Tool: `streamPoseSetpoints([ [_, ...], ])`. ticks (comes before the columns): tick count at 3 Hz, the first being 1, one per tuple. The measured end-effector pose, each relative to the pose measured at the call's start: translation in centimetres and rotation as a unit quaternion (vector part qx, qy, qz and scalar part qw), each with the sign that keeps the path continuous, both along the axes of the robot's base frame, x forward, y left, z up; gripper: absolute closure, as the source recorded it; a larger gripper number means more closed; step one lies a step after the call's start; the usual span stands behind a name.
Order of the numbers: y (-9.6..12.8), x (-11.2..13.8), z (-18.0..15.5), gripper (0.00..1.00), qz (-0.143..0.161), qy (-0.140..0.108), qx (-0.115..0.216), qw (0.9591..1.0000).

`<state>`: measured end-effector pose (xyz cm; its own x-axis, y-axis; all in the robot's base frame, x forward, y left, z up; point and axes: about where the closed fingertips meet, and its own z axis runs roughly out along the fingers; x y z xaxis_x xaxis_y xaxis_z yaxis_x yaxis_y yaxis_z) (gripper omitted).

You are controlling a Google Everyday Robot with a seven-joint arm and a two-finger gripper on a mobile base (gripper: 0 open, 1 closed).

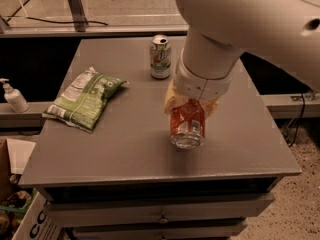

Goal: Place coke can upright

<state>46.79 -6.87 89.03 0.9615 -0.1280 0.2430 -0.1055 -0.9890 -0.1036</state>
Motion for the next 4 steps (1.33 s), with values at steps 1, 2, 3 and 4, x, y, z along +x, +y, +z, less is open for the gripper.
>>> streamPoseSetpoints([
  [1,0.0,0.0,0.0,1.0,0.0,0.0,0.0,1.0],
  [2,0.3,0.3,-0.1,1.0,0.046,0.012,-0.004,0.9989],
  [3,0.9,1.7,0.3,1.0,0.137,0.048,-0.012,0.9894],
  [4,1.3,3.3,1.2,1.0,0.229,0.077,-0.021,0.9701],
])
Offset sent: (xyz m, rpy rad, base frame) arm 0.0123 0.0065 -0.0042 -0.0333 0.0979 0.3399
